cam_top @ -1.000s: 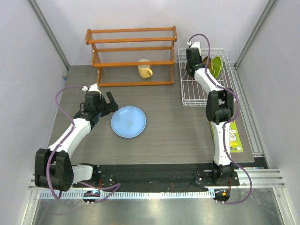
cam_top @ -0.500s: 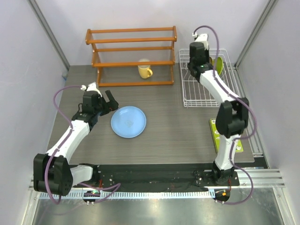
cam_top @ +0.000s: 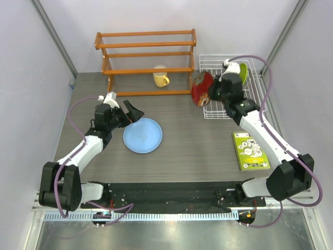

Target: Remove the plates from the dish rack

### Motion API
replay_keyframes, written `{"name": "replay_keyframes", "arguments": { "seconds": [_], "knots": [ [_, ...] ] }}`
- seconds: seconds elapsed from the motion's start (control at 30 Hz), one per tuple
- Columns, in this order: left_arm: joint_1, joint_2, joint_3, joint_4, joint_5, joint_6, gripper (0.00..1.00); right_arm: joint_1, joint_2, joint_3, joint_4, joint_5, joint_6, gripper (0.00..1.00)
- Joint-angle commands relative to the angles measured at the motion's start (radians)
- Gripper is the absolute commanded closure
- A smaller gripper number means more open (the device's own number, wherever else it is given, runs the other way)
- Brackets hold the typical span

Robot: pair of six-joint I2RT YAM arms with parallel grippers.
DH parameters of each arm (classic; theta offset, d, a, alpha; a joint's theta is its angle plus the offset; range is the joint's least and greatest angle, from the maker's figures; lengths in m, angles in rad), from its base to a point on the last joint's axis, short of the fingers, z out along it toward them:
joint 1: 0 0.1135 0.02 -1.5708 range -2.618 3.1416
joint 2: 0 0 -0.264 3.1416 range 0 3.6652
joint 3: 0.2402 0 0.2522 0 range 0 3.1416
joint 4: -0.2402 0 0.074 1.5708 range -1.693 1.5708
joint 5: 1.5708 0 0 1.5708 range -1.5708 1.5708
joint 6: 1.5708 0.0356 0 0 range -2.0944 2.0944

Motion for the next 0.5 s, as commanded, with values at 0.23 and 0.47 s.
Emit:
{"name": "replay_keyframes", "arguments": {
  "seconds": [0.23, 0.47],
  "knots": [
    [-0.077, 0.118, -0.065, 0.415, 0.167, -0.146, 0.01, 0.119, -0.091, -0.356, 0.366, -0.503, 0.425, 0.95],
    [-0.118, 0.158, -0.094, 0.484, 0.164, -0.175, 0.01, 0.194, -0.005, -0.384, 0.512, -0.556, 0.505, 0.95]
  ]
}}
